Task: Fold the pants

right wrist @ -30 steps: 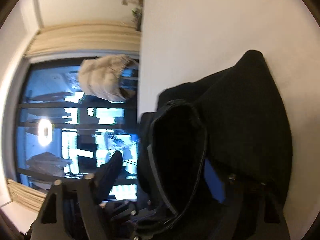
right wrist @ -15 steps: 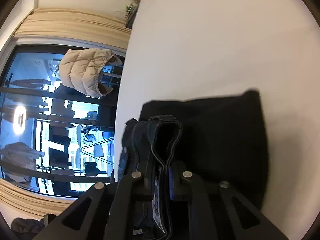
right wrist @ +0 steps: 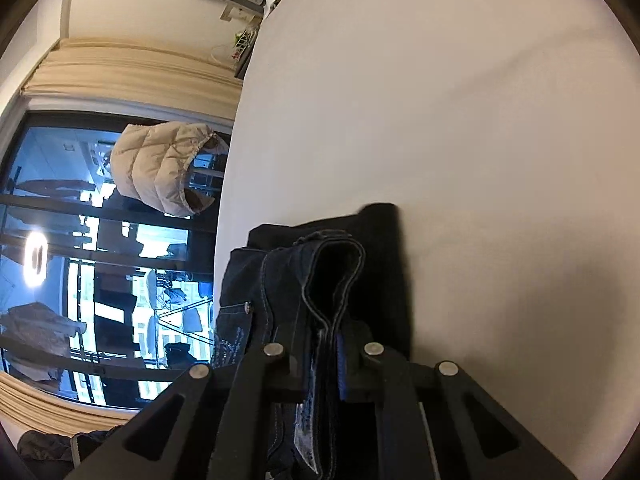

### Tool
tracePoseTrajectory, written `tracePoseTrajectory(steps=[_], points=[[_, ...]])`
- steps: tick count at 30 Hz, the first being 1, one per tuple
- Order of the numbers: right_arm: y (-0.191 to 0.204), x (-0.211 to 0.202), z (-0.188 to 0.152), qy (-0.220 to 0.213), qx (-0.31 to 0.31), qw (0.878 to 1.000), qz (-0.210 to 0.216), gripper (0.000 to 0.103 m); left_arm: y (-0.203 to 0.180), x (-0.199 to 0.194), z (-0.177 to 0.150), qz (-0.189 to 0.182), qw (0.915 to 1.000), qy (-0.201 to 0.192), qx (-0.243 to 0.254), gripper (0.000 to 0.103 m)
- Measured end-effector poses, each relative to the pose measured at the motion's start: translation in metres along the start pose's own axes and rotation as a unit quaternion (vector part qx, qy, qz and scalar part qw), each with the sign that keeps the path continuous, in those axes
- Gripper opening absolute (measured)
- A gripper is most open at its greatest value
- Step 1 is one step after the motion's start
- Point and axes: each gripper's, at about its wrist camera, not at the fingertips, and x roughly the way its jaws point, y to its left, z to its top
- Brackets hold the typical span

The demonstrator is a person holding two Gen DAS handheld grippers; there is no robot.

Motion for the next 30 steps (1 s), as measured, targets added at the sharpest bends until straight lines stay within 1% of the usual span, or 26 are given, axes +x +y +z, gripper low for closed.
tracePoseTrajectory(steps=[3,9,10,13,14,15,17,18,19,20,21,23,24,25,26,28,29,30], points=[[-0.008,0.005,0.003,-0.002,0.006,1.0,0.004,0.011,-0.003,0.015,0.002,0.0,0.9999,0.01,-0.002,0.015],[-0.016,0.008,0.005,-0.001,0.003,1.0,0.01,0.01,-0.013,0.031,0.009,0.001,0.9999,0.014,-0.003,0.015],[-0.02,0.009,0.005,-0.002,0.006,1.0,0.014,0.008,-0.014,0.035,0.01,0.001,0.9999,0.015,-0.003,0.015],[-0.027,0.009,0.004,-0.004,0.018,0.999,0.04,0.009,-0.016,0.038,0.013,-0.001,0.9999,0.008,-0.008,0.016],[-0.026,0.007,0.004,-0.004,0.025,0.999,0.043,0.012,-0.014,0.038,0.013,-0.002,0.9999,0.004,-0.012,0.018],[-0.025,0.004,0.003,-0.007,0.03,0.999,0.043,0.014,-0.014,0.035,0.013,-0.005,0.9999,0.001,-0.015,0.019],[-0.022,-0.009,0.0,-0.026,0.034,0.998,0.035,0.029,-0.009,0.03,0.009,-0.018,0.9995,0.0,-0.024,0.022],[-0.019,-0.019,-0.002,-0.042,0.033,0.998,0.023,0.033,-0.005,0.023,0.007,-0.028,0.999,0.001,-0.035,0.022],[-0.018,-0.03,-0.003,-0.058,0.035,0.998,0.01,0.043,0.0,0.015,0.004,-0.04,0.998,0.0,-0.048,0.022],[-0.017,-0.041,-0.006,-0.071,0.042,0.997,0.008,0.043,0.003,0.006,0.001,-0.05,0.9972,-0.003,-0.056,0.023],[-0.015,-0.048,-0.008,-0.076,0.044,0.996,0.017,0.043,0.007,-0.006,-0.003,-0.058,0.9962,-0.006,-0.065,0.023],[-0.001,-0.058,-0.015,-0.077,0.03,0.996,0.036,0.041,0.022,-0.031,-0.011,-0.071,0.9931,-0.019,-0.091,0.023],[0.014,-0.058,-0.019,-0.071,0.011,0.996,0.054,0.039,0.033,-0.043,-0.015,-0.081,0.9902,-0.028,-0.11,0.023],[0.023,-0.056,-0.021,-0.065,0.0,0.996,0.065,0.034,0.049,-0.054,-0.018,-0.086,0.9868,-0.04,-0.131,0.023],[0.032,-0.052,-0.023,-0.058,-0.012,0.996,0.074,0.031,0.064,-0.061,-0.019,-0.083,0.9843,-0.049,-0.148,0.023],[0.047,-0.035,-0.027,-0.034,-0.027,0.996,0.08,0.031,0.101,-0.06,-0.019,-0.076,0.9801,-0.059,-0.174,0.023],[0.05,-0.023,-0.028,-0.019,-0.029,0.997,0.074,0.031,0.118,-0.054,-0.017,-0.072,0.9786,-0.058,-0.184,0.023],[0.048,-0.011,-0.029,-0.003,-0.025,0.998,0.062,0.031,0.135,-0.045,-0.015,-0.076,0.9759,-0.056,-0.197,0.023]])
